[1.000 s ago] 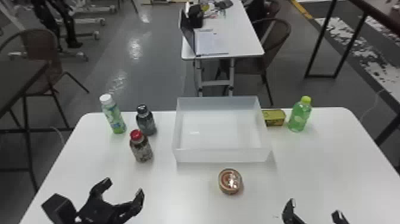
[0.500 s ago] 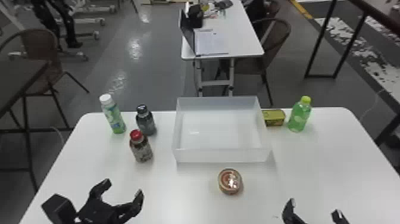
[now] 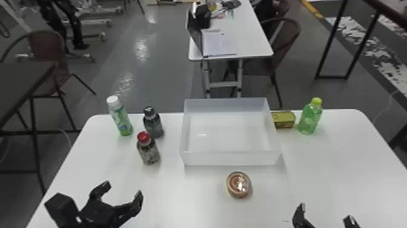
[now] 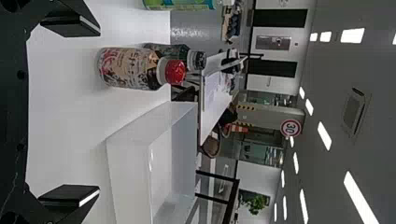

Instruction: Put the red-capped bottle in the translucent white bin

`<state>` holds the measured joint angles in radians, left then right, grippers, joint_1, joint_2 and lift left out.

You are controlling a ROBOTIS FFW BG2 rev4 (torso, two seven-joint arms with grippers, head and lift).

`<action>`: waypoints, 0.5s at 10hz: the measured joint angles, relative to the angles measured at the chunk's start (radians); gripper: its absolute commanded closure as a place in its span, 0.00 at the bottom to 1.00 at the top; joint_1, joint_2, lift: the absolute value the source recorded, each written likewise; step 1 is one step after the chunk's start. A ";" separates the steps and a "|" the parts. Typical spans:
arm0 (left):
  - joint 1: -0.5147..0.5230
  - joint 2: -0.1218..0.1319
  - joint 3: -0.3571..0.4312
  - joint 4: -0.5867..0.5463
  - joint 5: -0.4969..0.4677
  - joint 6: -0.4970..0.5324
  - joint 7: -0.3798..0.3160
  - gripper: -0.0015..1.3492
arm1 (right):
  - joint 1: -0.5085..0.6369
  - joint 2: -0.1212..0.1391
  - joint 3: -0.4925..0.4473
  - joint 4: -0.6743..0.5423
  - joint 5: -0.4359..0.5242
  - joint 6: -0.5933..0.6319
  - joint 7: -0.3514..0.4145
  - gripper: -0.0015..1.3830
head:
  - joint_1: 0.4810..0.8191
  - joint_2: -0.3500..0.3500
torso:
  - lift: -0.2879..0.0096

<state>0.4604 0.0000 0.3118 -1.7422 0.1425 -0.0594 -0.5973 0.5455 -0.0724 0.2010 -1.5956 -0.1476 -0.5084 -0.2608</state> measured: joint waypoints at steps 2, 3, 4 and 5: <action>-0.074 0.005 0.019 0.077 0.007 0.006 -0.031 0.09 | -0.005 0.001 0.002 0.004 -0.004 0.000 0.000 0.10 | 0.63 0.68 | 0.85; -0.110 0.019 0.023 0.106 -0.005 0.020 -0.041 0.09 | -0.009 0.001 0.003 0.006 -0.004 0.000 0.001 0.10 | 0.63 0.68 | 0.85; -0.142 0.028 0.029 0.125 -0.027 0.045 -0.041 0.09 | -0.013 0.002 0.003 0.008 -0.005 0.000 0.005 0.10 | 0.63 0.69 | 0.85; -0.170 0.028 0.041 0.137 -0.061 0.070 -0.039 0.09 | -0.017 0.002 0.003 0.011 -0.007 0.001 0.014 0.10 | 0.63 0.70 | 0.85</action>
<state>0.2901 0.0285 0.3529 -1.6051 0.0817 0.0103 -0.6365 0.5280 -0.0705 0.2040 -1.5851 -0.1546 -0.5079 -0.2470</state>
